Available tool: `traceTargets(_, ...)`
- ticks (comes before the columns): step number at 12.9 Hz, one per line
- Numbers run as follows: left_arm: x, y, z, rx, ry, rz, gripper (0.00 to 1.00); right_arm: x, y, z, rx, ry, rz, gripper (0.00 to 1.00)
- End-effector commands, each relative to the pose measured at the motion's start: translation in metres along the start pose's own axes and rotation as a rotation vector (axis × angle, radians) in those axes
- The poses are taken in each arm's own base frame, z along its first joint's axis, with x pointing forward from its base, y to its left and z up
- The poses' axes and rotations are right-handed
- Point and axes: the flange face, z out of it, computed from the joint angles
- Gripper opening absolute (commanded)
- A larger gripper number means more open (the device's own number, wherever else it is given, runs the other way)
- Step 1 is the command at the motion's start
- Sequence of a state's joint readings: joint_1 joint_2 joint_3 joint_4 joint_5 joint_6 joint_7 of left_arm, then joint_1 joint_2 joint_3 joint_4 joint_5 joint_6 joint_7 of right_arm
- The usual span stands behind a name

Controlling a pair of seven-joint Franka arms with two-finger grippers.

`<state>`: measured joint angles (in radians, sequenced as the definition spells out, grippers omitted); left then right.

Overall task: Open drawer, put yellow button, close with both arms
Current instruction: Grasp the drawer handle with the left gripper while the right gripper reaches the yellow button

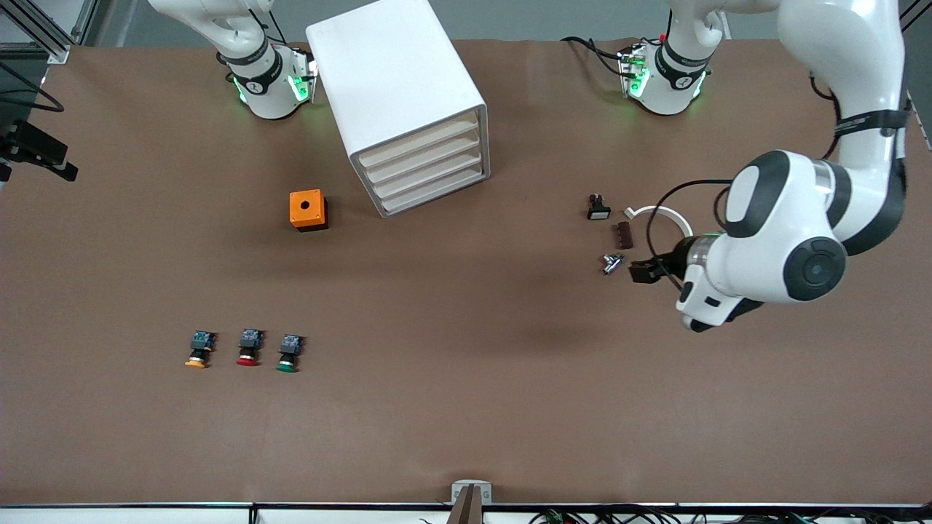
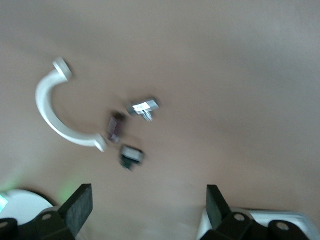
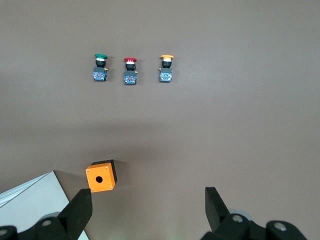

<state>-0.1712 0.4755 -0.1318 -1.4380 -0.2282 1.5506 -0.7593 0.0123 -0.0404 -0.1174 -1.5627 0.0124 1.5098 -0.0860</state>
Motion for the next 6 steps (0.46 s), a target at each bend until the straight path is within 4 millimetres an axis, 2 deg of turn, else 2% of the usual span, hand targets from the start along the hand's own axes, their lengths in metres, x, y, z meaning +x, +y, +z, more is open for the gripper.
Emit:
traceTargets(1, -0.012, 0.026, 0.028, -0.023, -0.177, -0.262, 1.0, 0.026, 0.006, 0.03, -0.012, -0.022, 0.003, 1.0)
traceTargets(2, -0.025, 0.04, 0.038, -0.02, -0.238, -0.345, 1.0, 0.038, 0.008, 0.044, -0.001, -0.008, 0.011, 1.0)
traceTargets(3, -0.038, 0.056, 0.053, 0.001, -0.3, -0.449, 1.0, 0.054, 0.019, 0.066, -0.008, -0.016, 0.026, 1.0)
traceTargets(4, -0.045, 0.069, 0.068, 0.024, -0.374, -0.583, 1.0, 0.066, 0.025, 0.081, -0.016, -0.008, 0.033, 1.0)
traceTargets(5, -0.051, 0.08, 0.079, 0.045, -0.447, -0.682, 1.0, 0.086, 0.032, 0.116, -0.028, -0.018, 0.037, 1.0)
traceTargets(6, -0.062, 0.094, 0.093, 0.09, -0.505, -0.767, 1.0, 0.092, 0.038, 0.131, -0.023, -0.028, 0.045, 1.0)
